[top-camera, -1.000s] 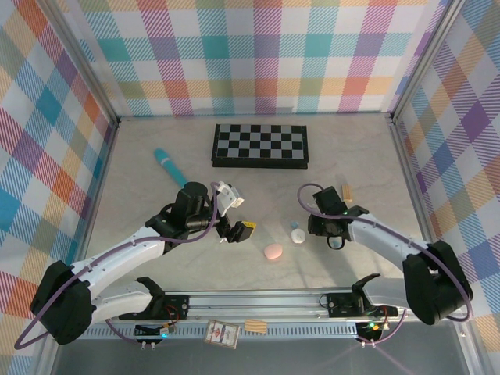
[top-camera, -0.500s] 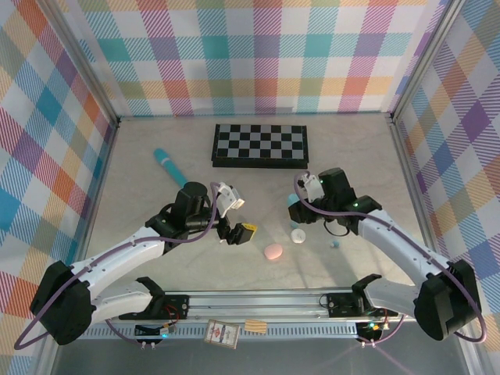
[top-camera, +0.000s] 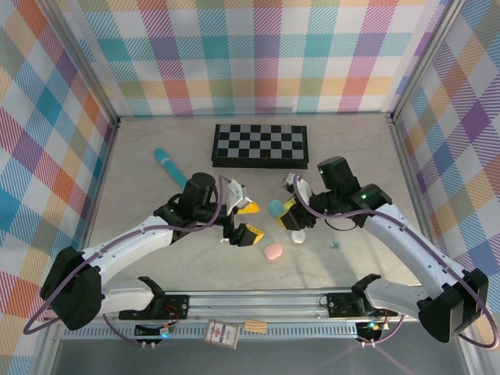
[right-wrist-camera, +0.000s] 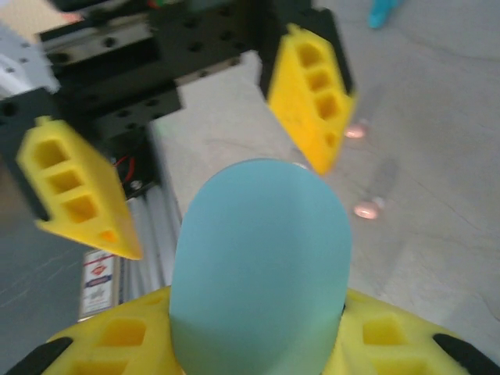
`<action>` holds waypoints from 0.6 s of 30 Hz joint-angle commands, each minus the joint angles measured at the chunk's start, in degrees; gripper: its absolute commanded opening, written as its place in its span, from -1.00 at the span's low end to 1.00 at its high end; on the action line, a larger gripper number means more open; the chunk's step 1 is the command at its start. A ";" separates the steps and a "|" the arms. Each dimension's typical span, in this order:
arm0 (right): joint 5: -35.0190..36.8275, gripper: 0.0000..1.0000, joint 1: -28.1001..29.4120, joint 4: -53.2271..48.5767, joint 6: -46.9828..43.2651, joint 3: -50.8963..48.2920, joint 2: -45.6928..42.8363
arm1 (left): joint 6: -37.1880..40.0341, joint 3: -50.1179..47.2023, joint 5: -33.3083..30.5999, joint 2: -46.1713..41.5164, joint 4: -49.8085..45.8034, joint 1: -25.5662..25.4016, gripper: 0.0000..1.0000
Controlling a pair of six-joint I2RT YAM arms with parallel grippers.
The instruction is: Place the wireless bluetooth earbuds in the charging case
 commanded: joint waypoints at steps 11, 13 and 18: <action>-5.80 -0.45 5.67 -6.65 -9.00 6.39 5.55 | -1.14 3.42 13.45 -0.40 1.96 -1.13 0.55; -6.03 -0.45 6.37 -6.31 -9.19 6.65 5.99 | -1.49 3.52 14.08 -0.35 2.46 -1.38 0.47; -6.21 -0.46 7.24 -5.59 -9.39 6.96 6.81 | -2.53 3.46 14.63 -0.59 4.09 -1.84 0.31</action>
